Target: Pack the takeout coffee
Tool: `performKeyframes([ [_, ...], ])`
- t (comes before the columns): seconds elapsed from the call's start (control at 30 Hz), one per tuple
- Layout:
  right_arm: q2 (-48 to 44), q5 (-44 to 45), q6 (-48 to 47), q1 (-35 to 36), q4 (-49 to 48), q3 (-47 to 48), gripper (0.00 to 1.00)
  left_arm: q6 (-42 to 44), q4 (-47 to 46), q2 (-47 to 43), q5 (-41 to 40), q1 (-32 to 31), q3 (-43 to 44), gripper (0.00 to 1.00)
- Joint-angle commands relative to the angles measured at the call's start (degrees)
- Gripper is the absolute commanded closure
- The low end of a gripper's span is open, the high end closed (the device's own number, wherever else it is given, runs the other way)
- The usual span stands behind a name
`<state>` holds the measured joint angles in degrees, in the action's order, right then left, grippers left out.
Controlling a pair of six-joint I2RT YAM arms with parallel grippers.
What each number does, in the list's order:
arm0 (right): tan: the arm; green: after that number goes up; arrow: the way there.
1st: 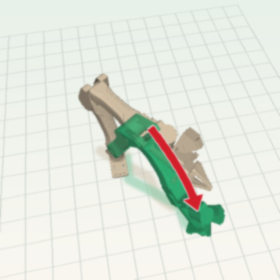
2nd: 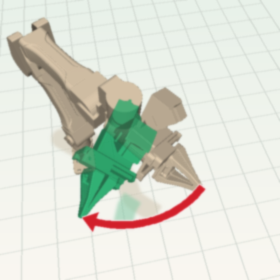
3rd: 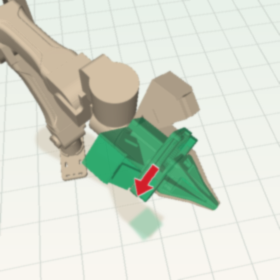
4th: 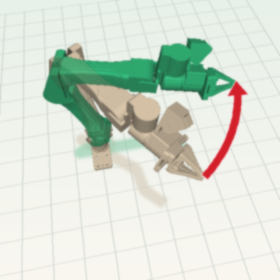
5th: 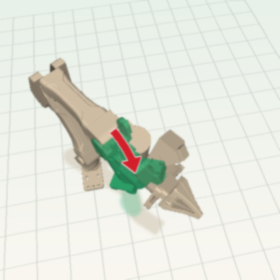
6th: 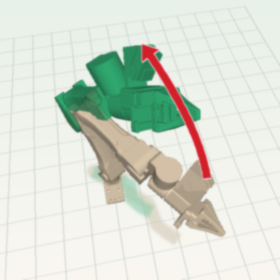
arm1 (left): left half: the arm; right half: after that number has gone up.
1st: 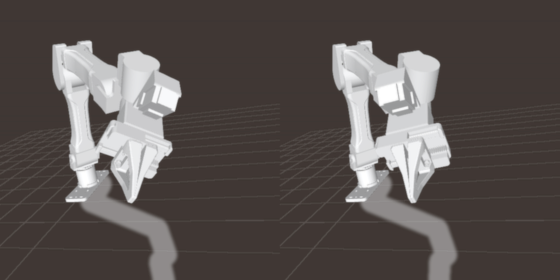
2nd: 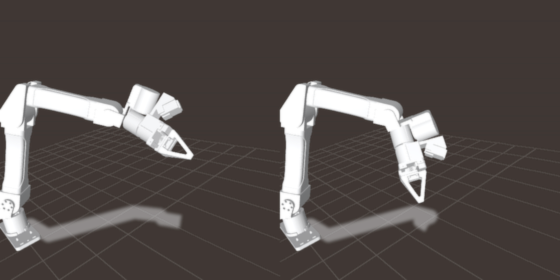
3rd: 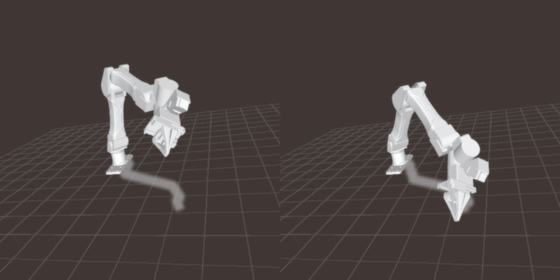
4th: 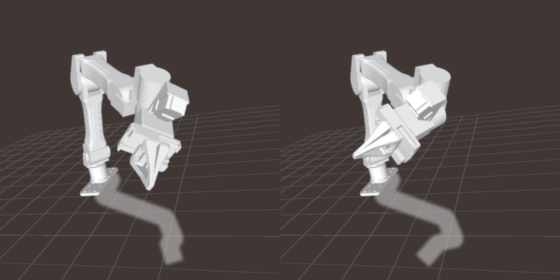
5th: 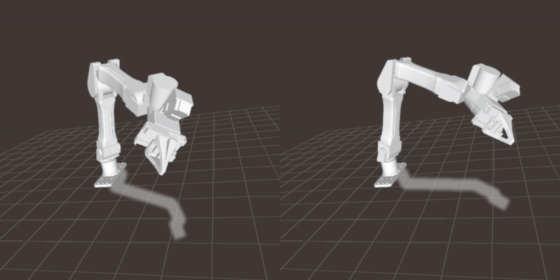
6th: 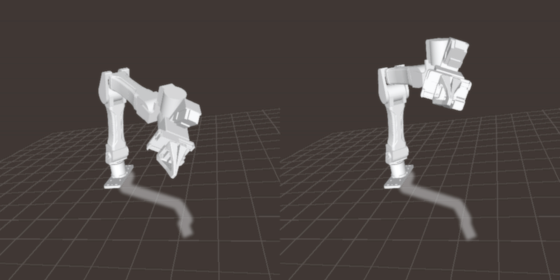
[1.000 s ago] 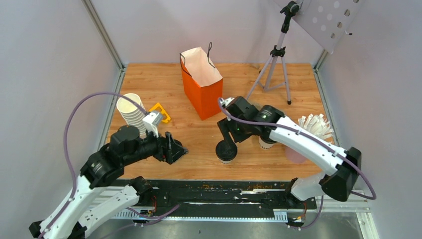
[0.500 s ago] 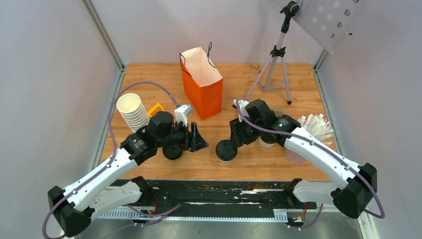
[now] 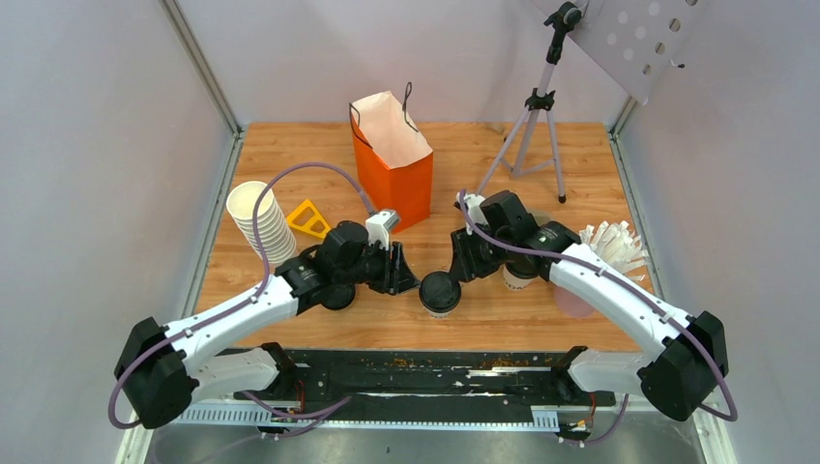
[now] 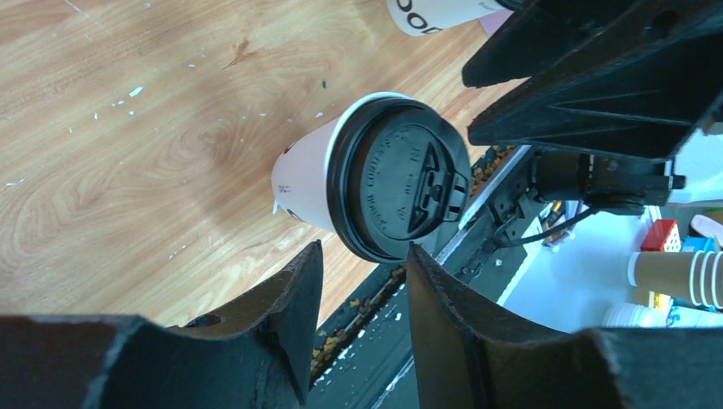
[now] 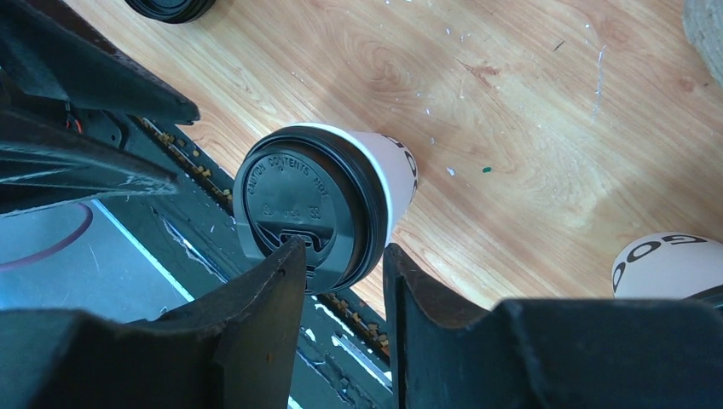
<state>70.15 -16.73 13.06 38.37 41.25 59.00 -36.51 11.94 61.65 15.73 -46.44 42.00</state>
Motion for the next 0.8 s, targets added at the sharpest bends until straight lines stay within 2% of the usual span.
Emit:
performKeyframes([
  [0.0, 1.26, -1.81, -1.85, -0.75, -2.75, -0.19, 0.61, -0.46, -7.88, 1.82, -0.35, -0.28, -1.49, 0.53],
  [0.43, 6.33, -4.54, -5.28, -3.78, -3.9, 0.58, 0.62, -1.52, -13.78, 6.09, -0.48, -0.32, -4.11, 0.56],
  [0.63, 7.36, -4.63, -5.8, -4.32, -4.4, -0.29, 0.62, -1.91, -15.13, 8.6, -0.55, -0.32, -4.2, 0.61],
  [0.77, 7.63, -4.47, -5.92, -4.44, -4.9, -1.35, 0.62, -1.16, -14.3, 8.83, -1.36, -0.32, -4.22, 0.69],
])
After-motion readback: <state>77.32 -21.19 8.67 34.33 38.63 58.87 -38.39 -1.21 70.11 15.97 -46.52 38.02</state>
